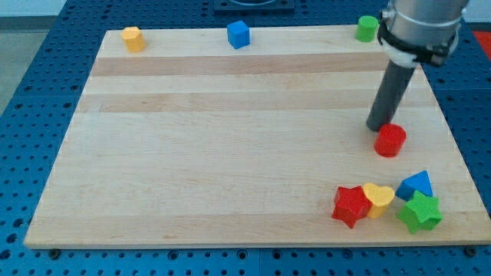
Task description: Move the red circle closer to the group of blocks
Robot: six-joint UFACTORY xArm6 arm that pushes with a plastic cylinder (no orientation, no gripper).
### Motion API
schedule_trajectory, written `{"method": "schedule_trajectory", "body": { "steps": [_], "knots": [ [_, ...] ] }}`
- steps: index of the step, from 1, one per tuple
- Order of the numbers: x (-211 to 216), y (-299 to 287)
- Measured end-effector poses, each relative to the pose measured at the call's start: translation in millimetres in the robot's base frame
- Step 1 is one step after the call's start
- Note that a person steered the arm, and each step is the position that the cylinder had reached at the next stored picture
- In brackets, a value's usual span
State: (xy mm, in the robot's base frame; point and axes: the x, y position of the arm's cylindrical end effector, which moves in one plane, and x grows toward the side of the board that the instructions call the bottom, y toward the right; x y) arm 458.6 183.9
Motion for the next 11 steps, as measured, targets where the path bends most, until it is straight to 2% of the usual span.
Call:
{"method": "schedule_trajectory", "body": {
  "steps": [1,2,3,4,5,7,8,10,11],
  "knots": [
    [-0.4,-0.3],
    [-47.7,10.7],
    [-57.6,58.9],
    [-35.2,88.5],
    [-17.4,74.7],
    [22.9,-18.1],
    [36.8,-44.5],
    [5.7,-15.3],
    [12.1,-4.6]
  ]
}}
